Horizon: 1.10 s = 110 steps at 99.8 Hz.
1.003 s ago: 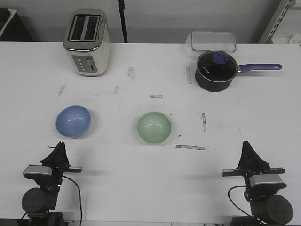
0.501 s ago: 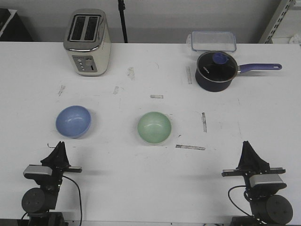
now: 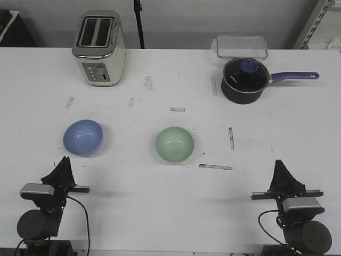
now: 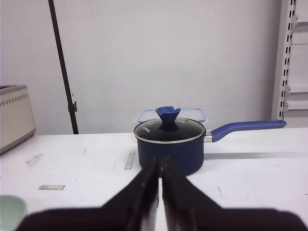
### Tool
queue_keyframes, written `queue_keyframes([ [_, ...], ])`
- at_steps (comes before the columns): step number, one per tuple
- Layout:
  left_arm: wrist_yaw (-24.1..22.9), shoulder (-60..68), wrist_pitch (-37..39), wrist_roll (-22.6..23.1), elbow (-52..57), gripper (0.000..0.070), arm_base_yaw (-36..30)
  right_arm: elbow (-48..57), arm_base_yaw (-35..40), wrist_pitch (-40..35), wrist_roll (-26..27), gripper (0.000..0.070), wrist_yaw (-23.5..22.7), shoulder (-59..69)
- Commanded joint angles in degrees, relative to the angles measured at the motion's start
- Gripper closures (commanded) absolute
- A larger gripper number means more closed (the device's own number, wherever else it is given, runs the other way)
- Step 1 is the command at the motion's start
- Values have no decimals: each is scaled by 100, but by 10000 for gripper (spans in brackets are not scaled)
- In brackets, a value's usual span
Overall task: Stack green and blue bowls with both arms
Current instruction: 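Move the left gripper forward to the rim of the light blue bowl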
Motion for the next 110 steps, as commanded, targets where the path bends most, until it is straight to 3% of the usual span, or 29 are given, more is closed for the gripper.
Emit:
queue_keyframes([
  [1, 4, 247, -144, 52, 343, 699, 2, -7, -2, 76, -20, 696, 4, -13],
  [57, 2, 3381, -1266, 238, 2695, 699, 0, -7, -2, 76, -20, 696, 4, -13],
  [74, -2, 4249, -1567, -81, 3283, 699, 17, -7, -2, 76, -20, 696, 4, -13],
  [89, 0, 5056, -2490, -485, 4068, 699, 22, -7, -2, 76, -20, 696, 4, -13],
  [110, 4, 6063, -3821, -529, 5316, 699, 179, -7, -2, 76, -20, 696, 4, -13],
])
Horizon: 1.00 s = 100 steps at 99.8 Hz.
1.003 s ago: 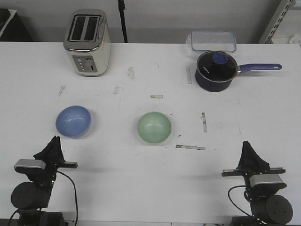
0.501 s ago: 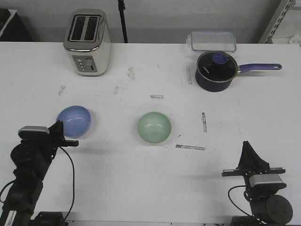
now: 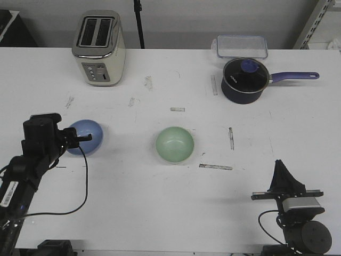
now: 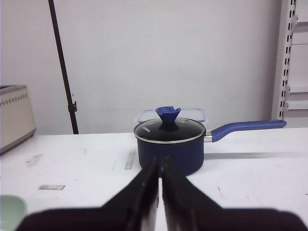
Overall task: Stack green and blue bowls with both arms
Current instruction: 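Move the left gripper forward to the rim of the light blue bowl, then grip the blue bowl's rim with the left gripper and lift it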
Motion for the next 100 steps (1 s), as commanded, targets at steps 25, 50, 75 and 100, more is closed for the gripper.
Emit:
queue_keyframes([
  [25, 190, 1217, -2081, -487, 1814, 699, 688, -7, -2, 76, -20, 696, 4, -13],
  [50, 1390, 1725, -2597, -487, 1998, 671, 1534, -7, -2, 76, -20, 696, 4, -13],
  [75, 1644, 2286, -2763, -466, 1998, 358, 1961, -7, -2, 76, -20, 696, 4, -13],
  [100, 1685, 2697, -2638, -457, 1996, 279, 1987, -7, -2, 76, -20, 696, 4, -13],
])
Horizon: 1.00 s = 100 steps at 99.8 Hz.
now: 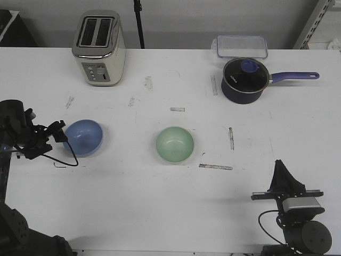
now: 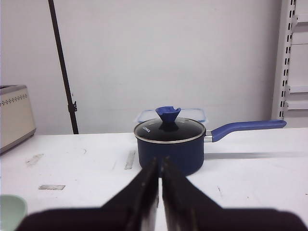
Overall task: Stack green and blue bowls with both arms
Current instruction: 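Grip the blue bowl's rim with the left gripper and lift it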
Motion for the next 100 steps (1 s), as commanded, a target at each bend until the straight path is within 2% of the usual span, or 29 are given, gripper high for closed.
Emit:
queue_keyframes([
  [1, 20, 144, 66, 20, 111, 279, 11, -7, -2, 76, -20, 696, 4, -13],
  [62, 15, 986, 455, 13, 109, 308, -321, -7, -2, 79, -20, 696, 4, -13],
  [66, 13, 1027, 455, 9, 109, 350, -330, -7, -2, 79, -20, 696, 4, -13],
  [71, 11, 1064, 472, 9, 109, 443, -361, -7, -2, 79, -20, 696, 4, -13],
  [78, 13, 1110, 533, 9, 109, 534, -378, -7, -2, 79, -20, 696, 4, -13],
  [88, 11, 1156, 549, 4, 109, 588, -391, -7, -2, 79, -20, 696, 4, -13],
  [100, 11, 1167, 538, -11, 109, 610, -398, -7, -2, 79, -20, 696, 4, -13],
])
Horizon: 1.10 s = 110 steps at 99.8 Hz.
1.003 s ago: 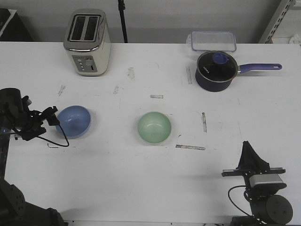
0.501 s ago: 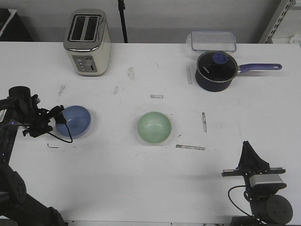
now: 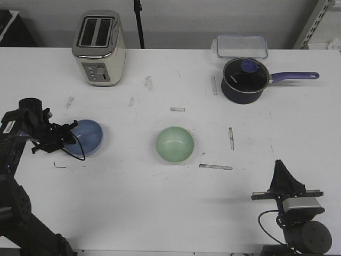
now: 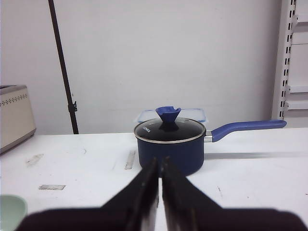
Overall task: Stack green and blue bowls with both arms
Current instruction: 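Grip the blue bowl's rim with the left gripper and lift it, then carry the blue bowl over the green bowl and lower it in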
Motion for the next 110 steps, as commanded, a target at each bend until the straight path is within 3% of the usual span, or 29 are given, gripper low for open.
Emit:
queue_keyframes([
  [1, 9, 157, -20, -13, 109, 631, 9, -7, -2, 79, -20, 696, 4, -13],
  [7, 7, 157, -24, -13, 109, 700, 9, -7, -2, 79, -20, 696, 4, -13],
  [56, 20, -549, -153, -474, 127, 699, -466, -7, -2, 79, -20, 696, 4, -13],
  [75, 15, -612, -448, -551, 420, 699, -1200, -7, -2, 79, -20, 696, 4, -13],
  [110, 17, -562, 122, -1202, 859, 699, -2730, -7, -2, 81, -20, 696, 4, -13],
])
